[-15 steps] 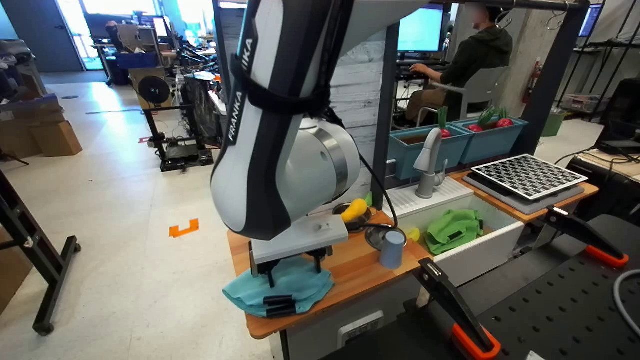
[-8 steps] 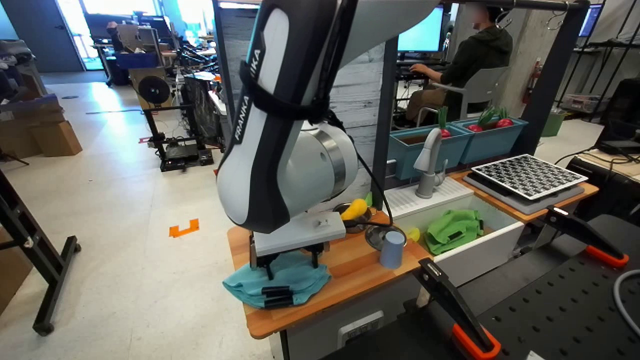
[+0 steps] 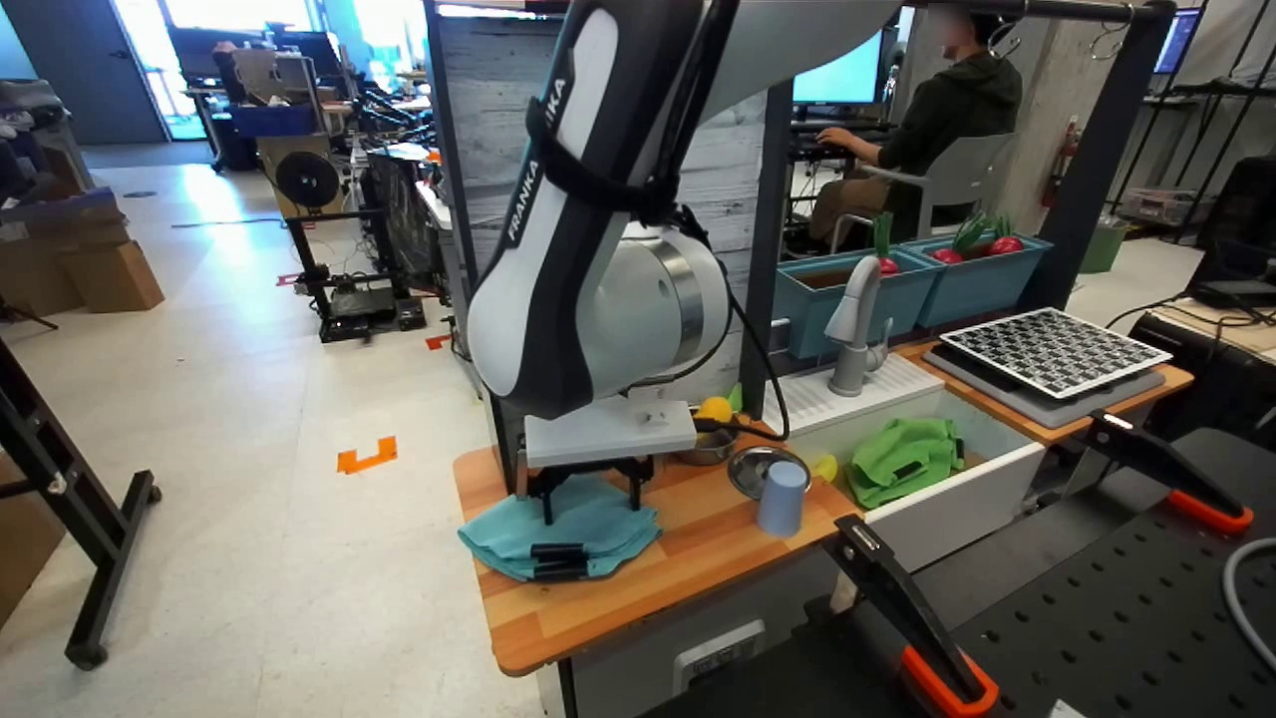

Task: Put the plush in the bowl, wipe the counter with the blue towel and move the faucet to the center

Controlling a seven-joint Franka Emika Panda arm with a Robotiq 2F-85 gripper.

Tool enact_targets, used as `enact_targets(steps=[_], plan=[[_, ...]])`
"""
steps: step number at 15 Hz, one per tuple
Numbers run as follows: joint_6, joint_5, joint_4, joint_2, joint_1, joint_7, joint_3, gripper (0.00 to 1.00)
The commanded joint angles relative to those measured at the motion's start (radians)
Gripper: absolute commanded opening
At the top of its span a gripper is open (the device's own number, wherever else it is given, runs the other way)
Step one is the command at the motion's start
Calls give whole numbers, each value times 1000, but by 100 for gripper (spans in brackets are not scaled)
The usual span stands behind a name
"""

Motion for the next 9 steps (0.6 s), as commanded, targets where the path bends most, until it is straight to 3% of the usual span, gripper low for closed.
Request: enact_targets(steps=[1,9], plan=[[-10,36,48,22,-55,-31,31,100],[-5,71,41,9,-109,-37,50,100]])
